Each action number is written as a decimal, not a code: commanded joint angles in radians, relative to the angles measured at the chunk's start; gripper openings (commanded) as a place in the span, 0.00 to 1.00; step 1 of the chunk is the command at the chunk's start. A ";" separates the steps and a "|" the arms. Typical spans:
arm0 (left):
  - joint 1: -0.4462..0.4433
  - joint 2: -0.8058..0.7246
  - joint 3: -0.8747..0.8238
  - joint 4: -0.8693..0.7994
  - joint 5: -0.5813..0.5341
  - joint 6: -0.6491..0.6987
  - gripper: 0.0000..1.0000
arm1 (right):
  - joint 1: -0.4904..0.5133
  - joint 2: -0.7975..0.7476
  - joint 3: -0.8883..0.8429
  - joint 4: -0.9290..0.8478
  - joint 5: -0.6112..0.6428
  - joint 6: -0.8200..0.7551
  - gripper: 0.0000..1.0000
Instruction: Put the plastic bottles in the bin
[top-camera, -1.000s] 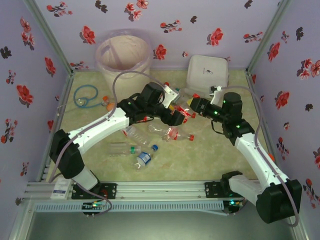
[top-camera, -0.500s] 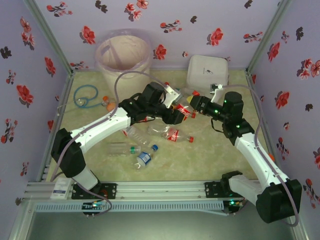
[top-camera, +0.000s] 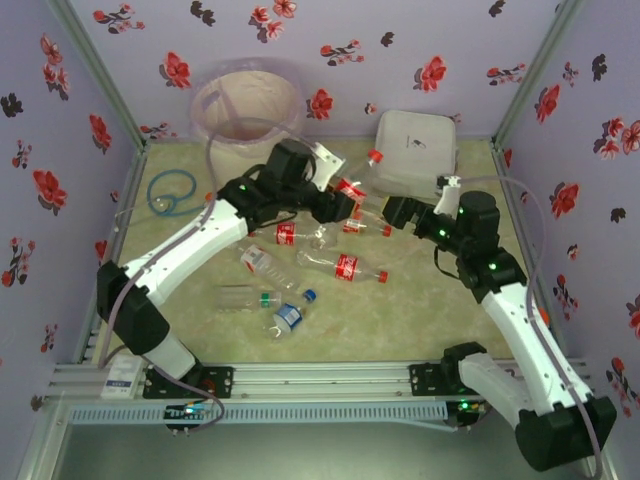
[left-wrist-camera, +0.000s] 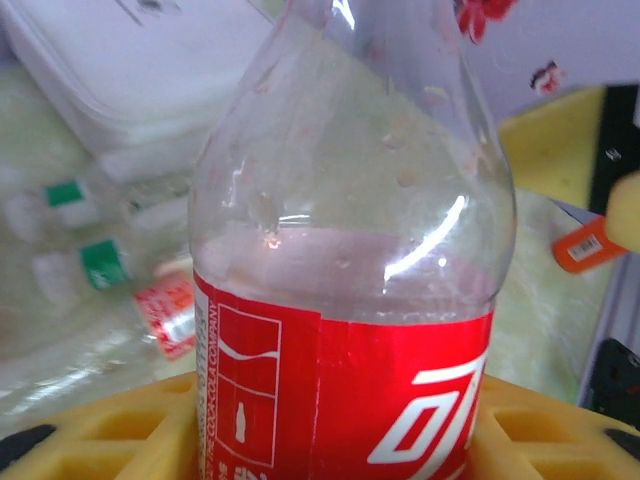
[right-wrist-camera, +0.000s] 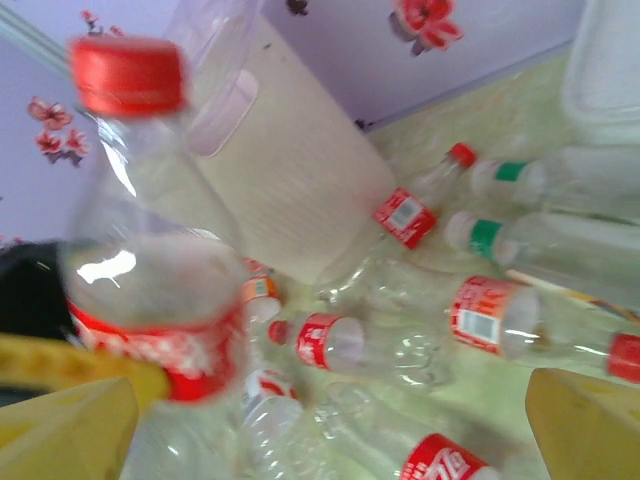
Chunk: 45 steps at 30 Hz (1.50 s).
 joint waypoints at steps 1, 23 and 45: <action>0.056 -0.077 0.097 -0.066 -0.044 0.071 0.08 | -0.006 -0.037 -0.001 -0.103 0.140 -0.059 1.00; 0.497 0.165 0.574 0.041 -0.143 -0.075 0.00 | -0.006 -0.086 -0.074 -0.175 0.210 -0.109 0.99; 0.513 0.484 0.688 -0.190 -0.291 0.133 0.00 | -0.007 -0.075 -0.112 -0.184 0.197 -0.193 1.00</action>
